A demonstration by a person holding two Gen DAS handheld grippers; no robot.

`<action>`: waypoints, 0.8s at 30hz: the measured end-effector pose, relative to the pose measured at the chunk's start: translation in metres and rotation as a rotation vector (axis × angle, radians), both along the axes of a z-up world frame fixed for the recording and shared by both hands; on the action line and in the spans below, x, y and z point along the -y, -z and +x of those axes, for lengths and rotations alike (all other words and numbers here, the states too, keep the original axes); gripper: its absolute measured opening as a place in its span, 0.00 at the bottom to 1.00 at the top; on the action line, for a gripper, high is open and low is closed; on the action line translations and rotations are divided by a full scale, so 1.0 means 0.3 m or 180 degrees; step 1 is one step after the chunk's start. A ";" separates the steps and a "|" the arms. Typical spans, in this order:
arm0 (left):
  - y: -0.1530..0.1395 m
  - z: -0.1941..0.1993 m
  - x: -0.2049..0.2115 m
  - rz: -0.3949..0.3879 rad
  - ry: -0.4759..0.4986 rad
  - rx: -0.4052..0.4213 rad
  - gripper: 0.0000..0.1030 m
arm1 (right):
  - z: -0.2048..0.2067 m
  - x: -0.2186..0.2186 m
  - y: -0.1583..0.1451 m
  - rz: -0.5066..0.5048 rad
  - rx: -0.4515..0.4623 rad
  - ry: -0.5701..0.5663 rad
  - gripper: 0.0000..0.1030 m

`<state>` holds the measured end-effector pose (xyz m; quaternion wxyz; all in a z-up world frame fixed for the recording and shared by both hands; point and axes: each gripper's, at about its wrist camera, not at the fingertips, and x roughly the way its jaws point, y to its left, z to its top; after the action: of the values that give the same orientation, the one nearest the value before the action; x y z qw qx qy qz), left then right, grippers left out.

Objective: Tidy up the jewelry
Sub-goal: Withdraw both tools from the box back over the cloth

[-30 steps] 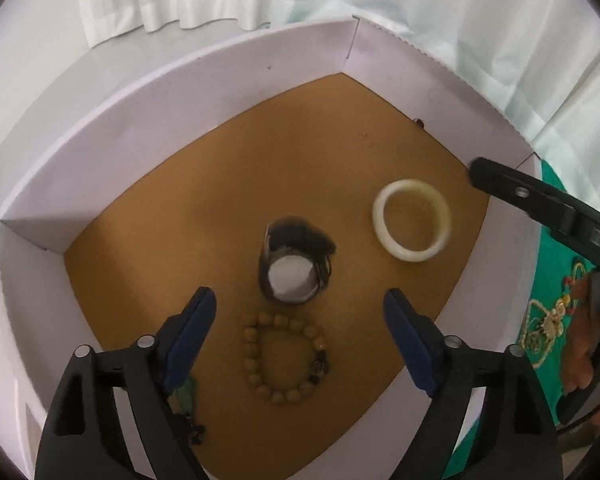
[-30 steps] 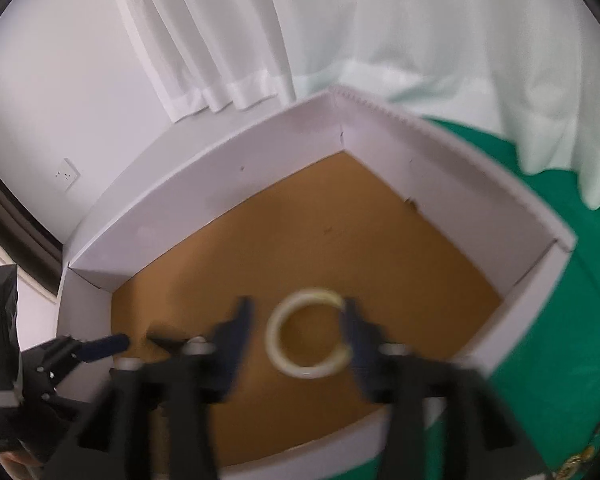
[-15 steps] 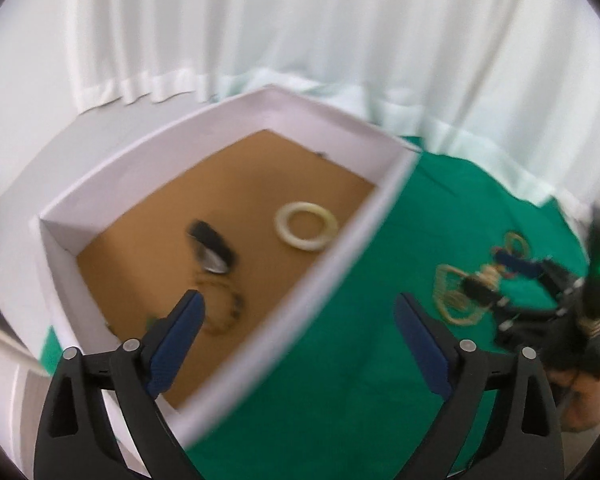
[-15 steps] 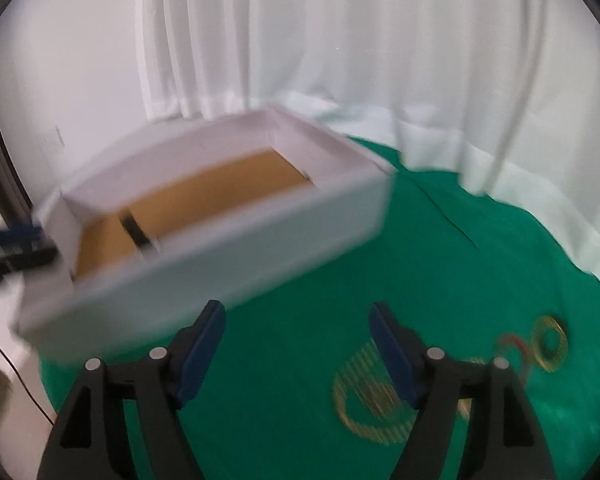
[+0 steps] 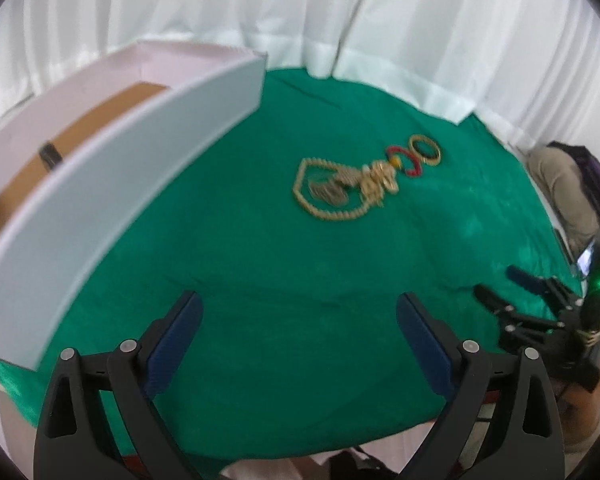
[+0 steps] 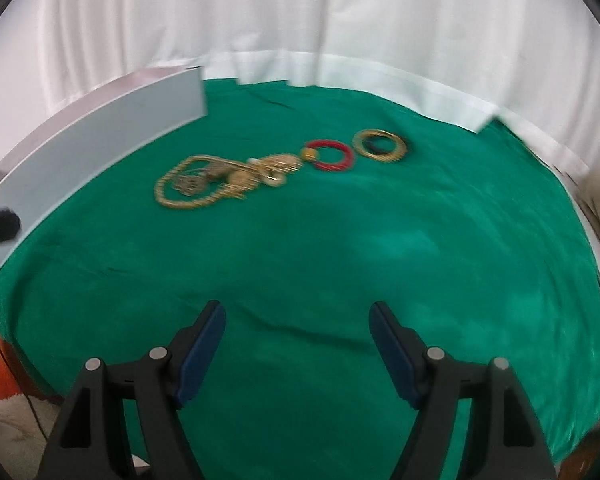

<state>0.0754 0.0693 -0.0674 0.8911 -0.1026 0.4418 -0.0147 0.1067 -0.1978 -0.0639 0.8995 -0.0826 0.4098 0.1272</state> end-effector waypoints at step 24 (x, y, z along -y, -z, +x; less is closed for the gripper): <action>0.212 -0.024 0.019 0.0247 -0.0273 -0.0297 0.95 | -0.085 0.007 0.035 0.0211 0.0079 0.0030 0.74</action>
<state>0.0682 0.0636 -0.1309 0.8727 -0.0875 0.4783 0.0455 0.0811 -0.2000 -0.0745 0.9073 -0.0523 0.3946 0.1355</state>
